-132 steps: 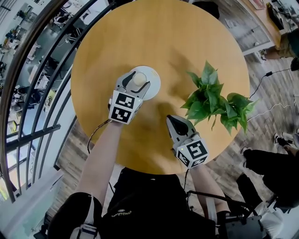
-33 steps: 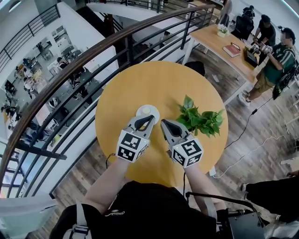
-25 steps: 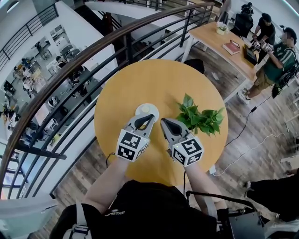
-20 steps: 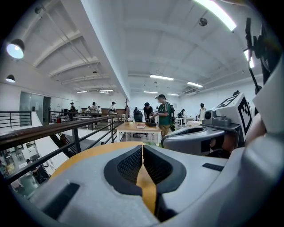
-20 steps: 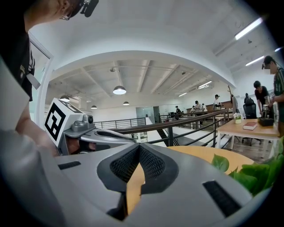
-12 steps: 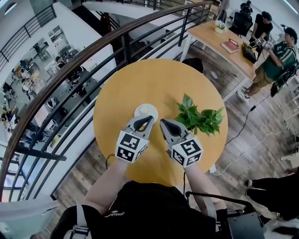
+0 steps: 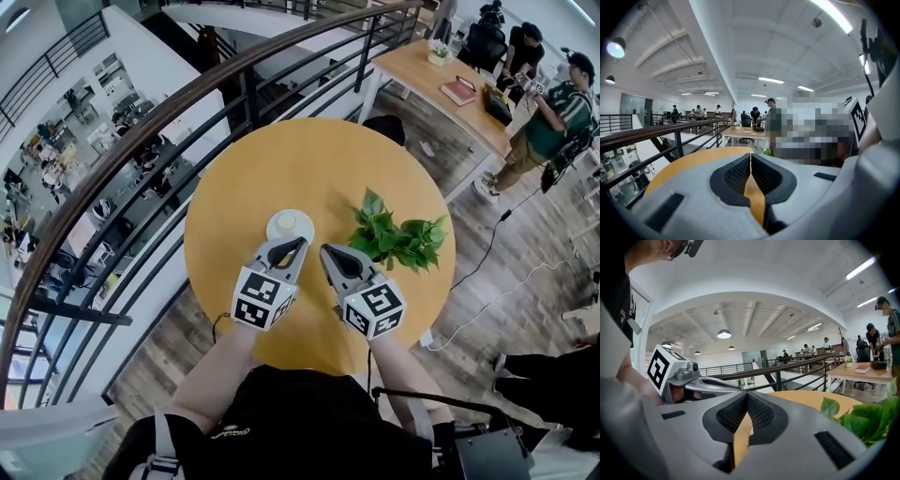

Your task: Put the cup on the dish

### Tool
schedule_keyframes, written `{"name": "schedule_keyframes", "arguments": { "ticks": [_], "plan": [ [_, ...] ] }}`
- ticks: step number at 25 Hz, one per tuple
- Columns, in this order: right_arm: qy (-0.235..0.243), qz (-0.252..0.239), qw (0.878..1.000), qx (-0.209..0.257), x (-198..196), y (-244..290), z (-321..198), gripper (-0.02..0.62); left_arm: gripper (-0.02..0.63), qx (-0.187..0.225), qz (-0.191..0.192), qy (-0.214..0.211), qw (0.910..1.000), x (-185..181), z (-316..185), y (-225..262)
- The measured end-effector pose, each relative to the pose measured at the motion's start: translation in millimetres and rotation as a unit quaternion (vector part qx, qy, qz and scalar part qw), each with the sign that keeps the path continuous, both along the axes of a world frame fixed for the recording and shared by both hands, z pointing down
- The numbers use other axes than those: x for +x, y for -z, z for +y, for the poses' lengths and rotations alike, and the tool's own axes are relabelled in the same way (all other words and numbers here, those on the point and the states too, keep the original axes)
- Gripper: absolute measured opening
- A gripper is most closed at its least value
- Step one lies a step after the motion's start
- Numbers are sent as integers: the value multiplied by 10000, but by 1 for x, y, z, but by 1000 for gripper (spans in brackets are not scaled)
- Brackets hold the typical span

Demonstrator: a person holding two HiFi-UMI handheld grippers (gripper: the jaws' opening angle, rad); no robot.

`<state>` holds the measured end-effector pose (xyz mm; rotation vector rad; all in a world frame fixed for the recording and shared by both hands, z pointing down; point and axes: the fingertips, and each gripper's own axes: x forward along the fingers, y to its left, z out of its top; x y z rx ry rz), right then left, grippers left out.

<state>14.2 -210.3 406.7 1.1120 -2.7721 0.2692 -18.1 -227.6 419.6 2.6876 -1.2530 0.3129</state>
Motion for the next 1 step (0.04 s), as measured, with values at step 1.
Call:
{"name": "schedule_keyframes", "arguments": {
  "ticks": [1],
  "plan": [
    [4,6,10000,-12,1,-1,0,-3,15,-7,2,-1,10000,1,0,-1]
  ]
}}
